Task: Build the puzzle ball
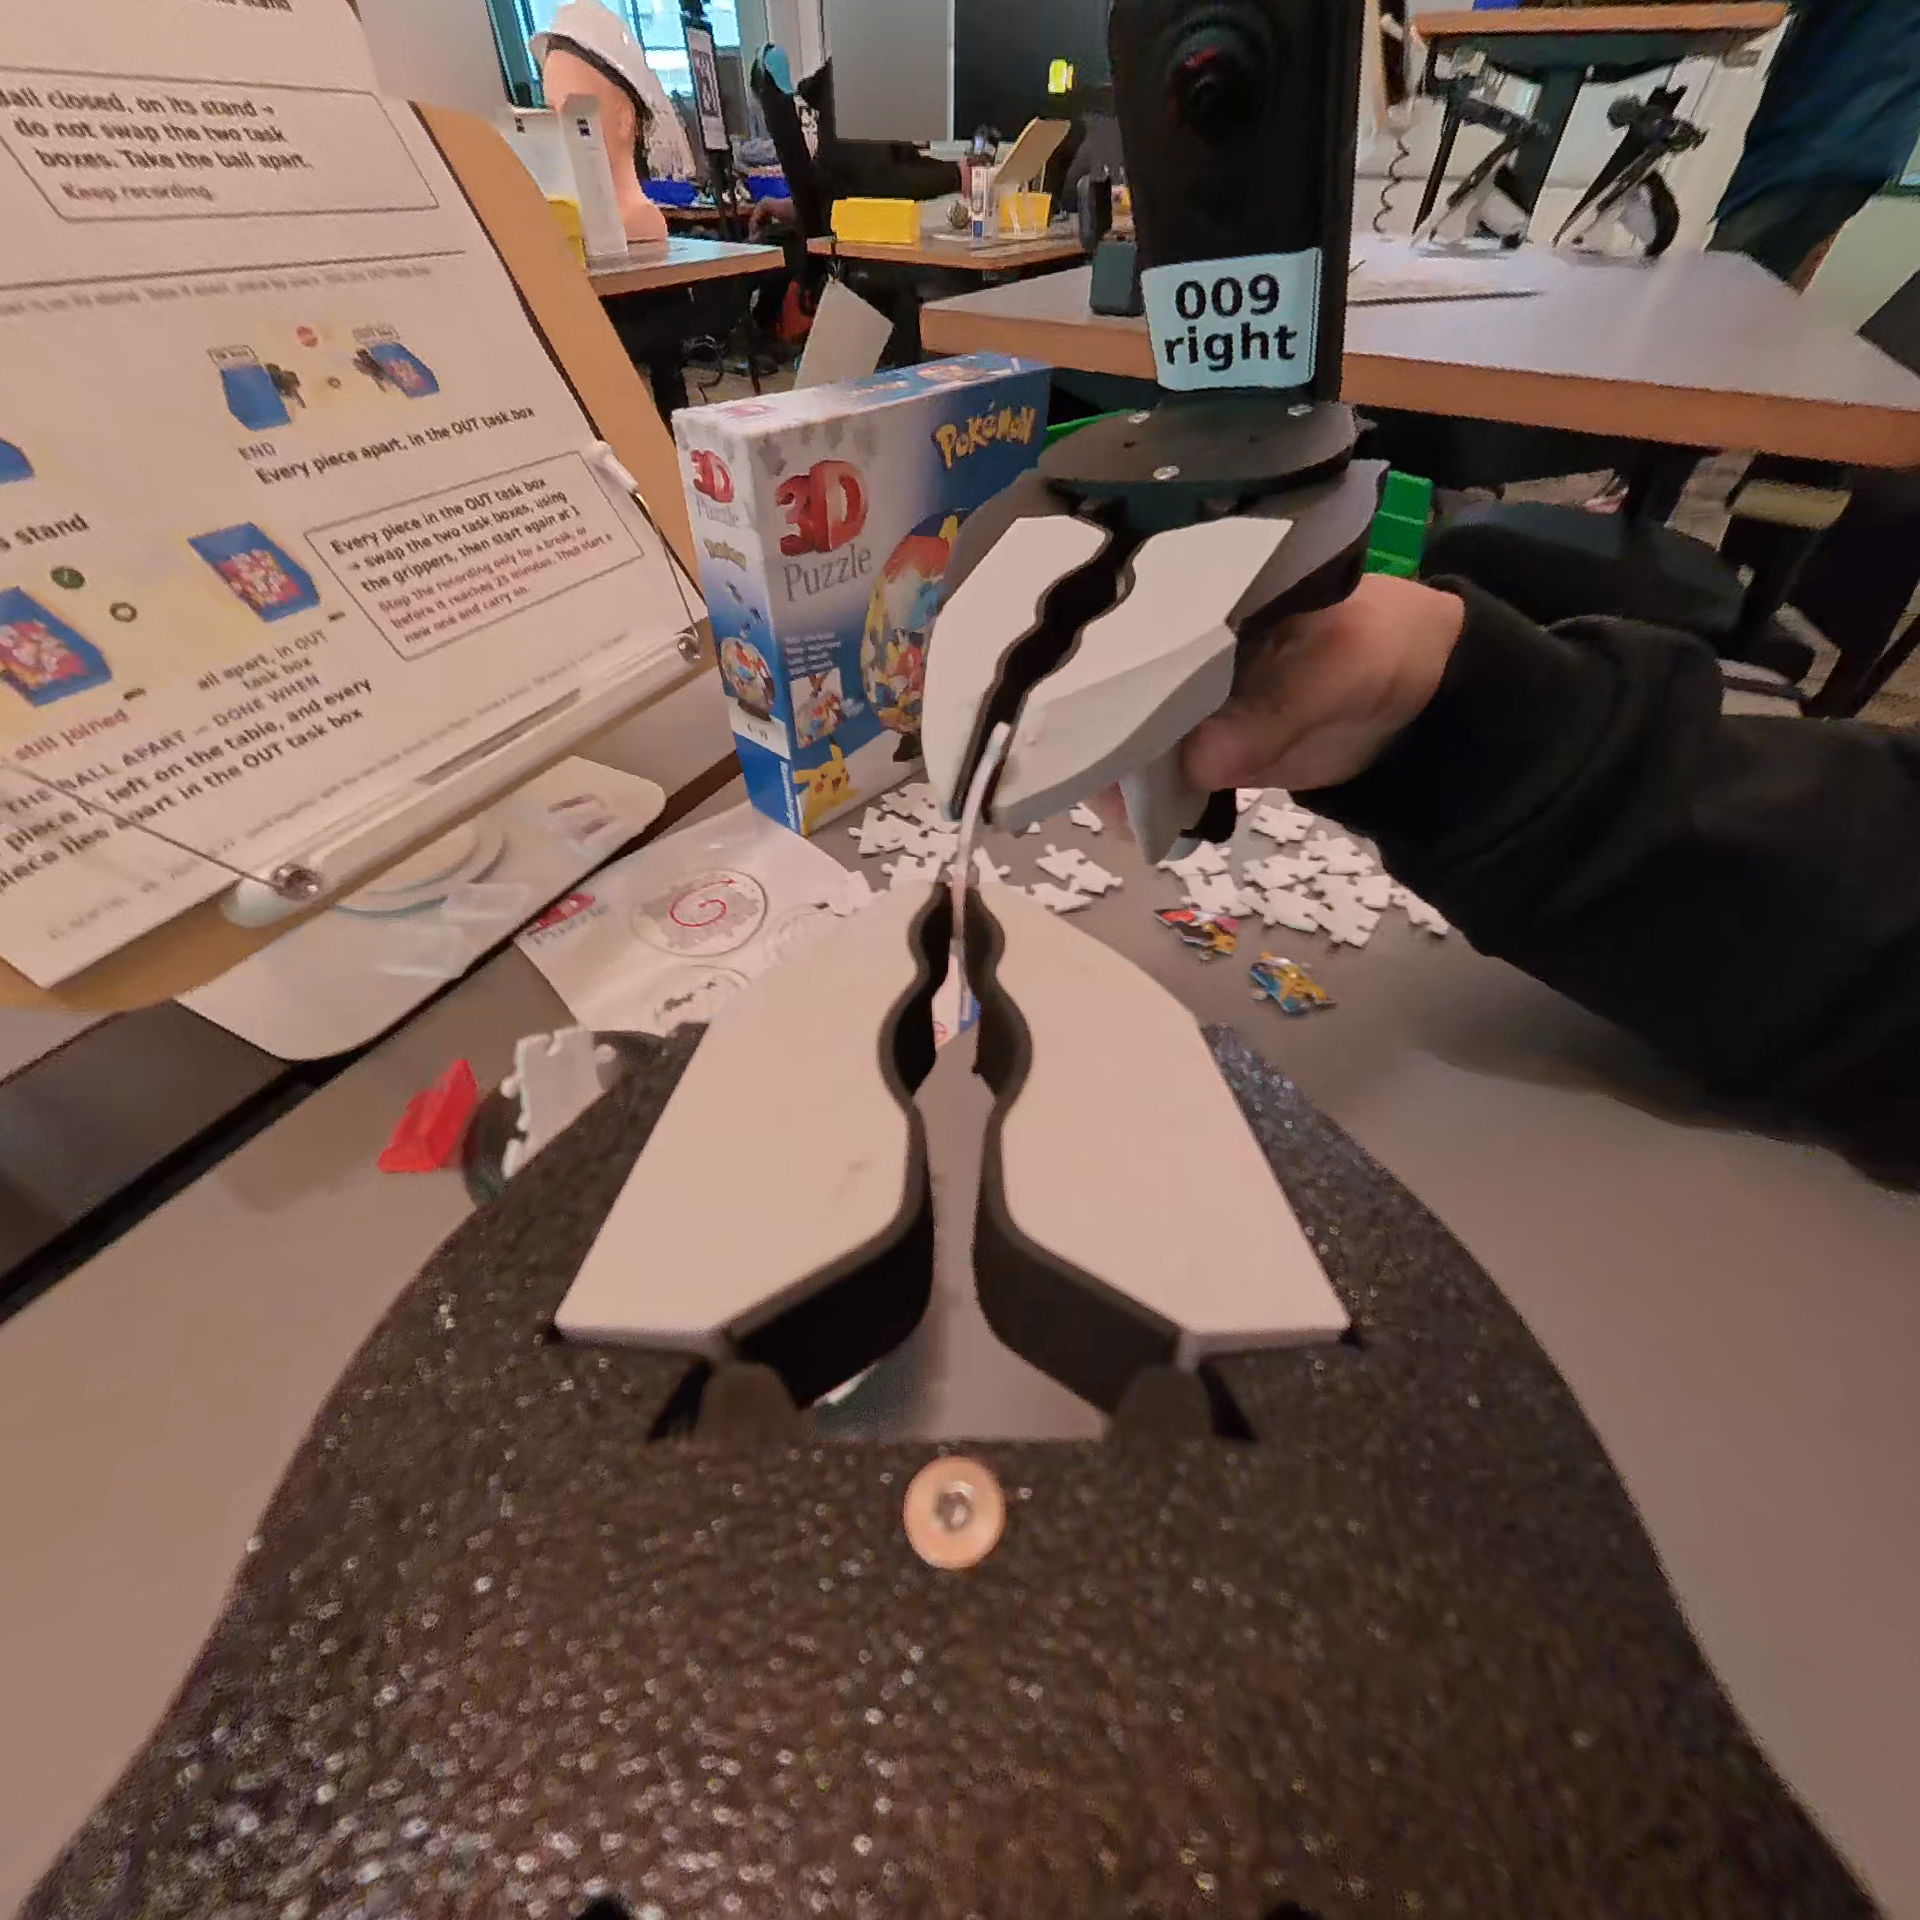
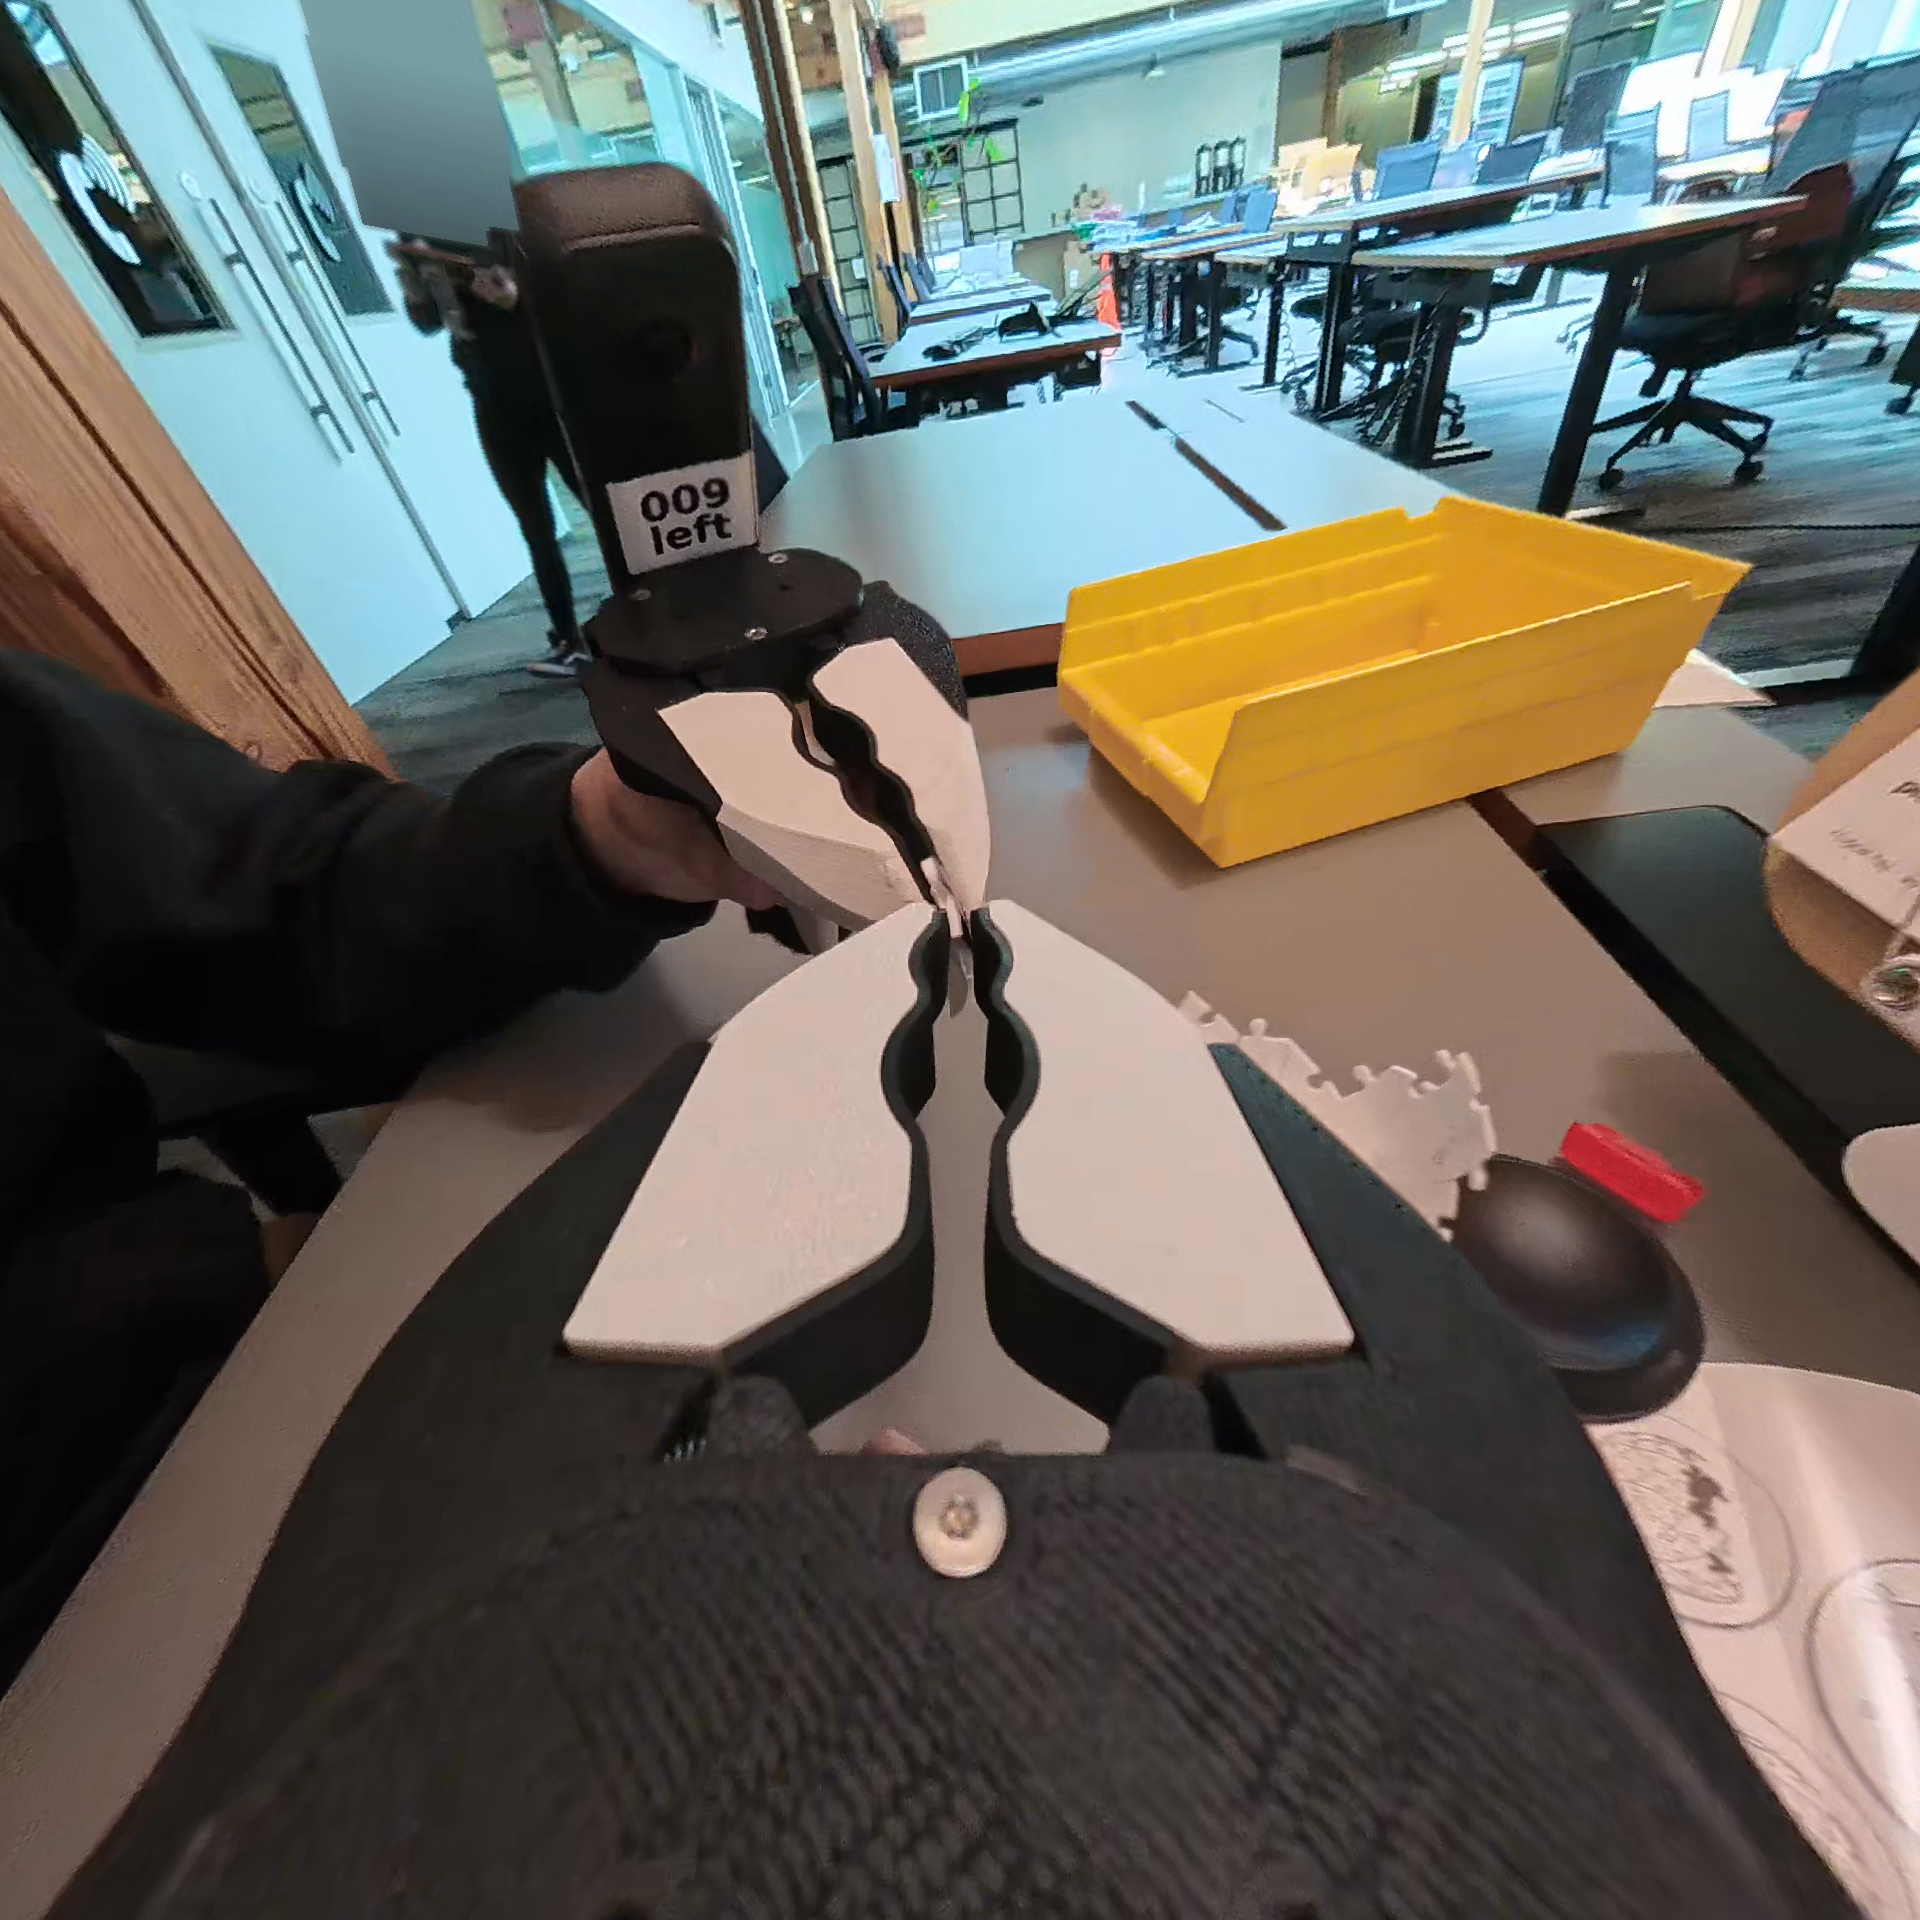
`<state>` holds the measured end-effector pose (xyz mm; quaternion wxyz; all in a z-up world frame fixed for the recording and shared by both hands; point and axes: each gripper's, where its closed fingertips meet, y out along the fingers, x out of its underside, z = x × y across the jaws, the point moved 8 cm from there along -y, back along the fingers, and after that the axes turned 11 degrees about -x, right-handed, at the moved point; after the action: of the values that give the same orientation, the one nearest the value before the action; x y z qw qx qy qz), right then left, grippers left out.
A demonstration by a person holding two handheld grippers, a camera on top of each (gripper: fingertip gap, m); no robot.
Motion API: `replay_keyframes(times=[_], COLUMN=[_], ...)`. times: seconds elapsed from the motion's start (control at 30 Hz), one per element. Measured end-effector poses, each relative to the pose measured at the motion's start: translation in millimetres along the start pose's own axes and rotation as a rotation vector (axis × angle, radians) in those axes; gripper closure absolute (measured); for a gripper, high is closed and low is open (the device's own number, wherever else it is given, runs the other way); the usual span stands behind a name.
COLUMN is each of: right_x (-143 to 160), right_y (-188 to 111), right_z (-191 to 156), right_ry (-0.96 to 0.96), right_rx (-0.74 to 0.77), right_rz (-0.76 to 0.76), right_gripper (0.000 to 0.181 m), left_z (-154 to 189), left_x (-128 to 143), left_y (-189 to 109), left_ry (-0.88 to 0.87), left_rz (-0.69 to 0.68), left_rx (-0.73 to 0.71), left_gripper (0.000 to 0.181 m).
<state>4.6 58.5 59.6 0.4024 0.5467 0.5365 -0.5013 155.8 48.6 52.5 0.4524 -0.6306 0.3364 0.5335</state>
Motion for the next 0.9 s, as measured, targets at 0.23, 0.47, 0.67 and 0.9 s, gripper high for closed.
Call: replay_keyframes(times=[0.23, 0.47, 0.67, 0.9], right_x=[-3.5, 18.5, 50.9, 53.9], right_y=[-10.1, -19.8, -11.7, -11.3], right_z=[43.9, 99.7, 125.2, 129.1], right_ry=[0.036, 0.247, 0.324, 0.260], right_rx=[0.128, 0.135, 0.174, 0.205], right_rz=[-0.077, -0.181, -0.290, -0.264], right_gripper=[0.179, 0.179, 0.179, 0.179], left_z=[-40.9, -106.2, -134.9, -142.4], left_x=[-7.4, 8.5, 37.6, 44.8], left_y=[23.3, 43.4, 84.6, 113.8], left_ry=[0.049, 0.162, 0.178, 0.200], left_rz=[-0.131, -0.322, -0.487, -0.401], left_rx=[0.011, -0.055, 0.107, 0.232], left_gripper=[0.157, 0.140, 0.133, 0.142])
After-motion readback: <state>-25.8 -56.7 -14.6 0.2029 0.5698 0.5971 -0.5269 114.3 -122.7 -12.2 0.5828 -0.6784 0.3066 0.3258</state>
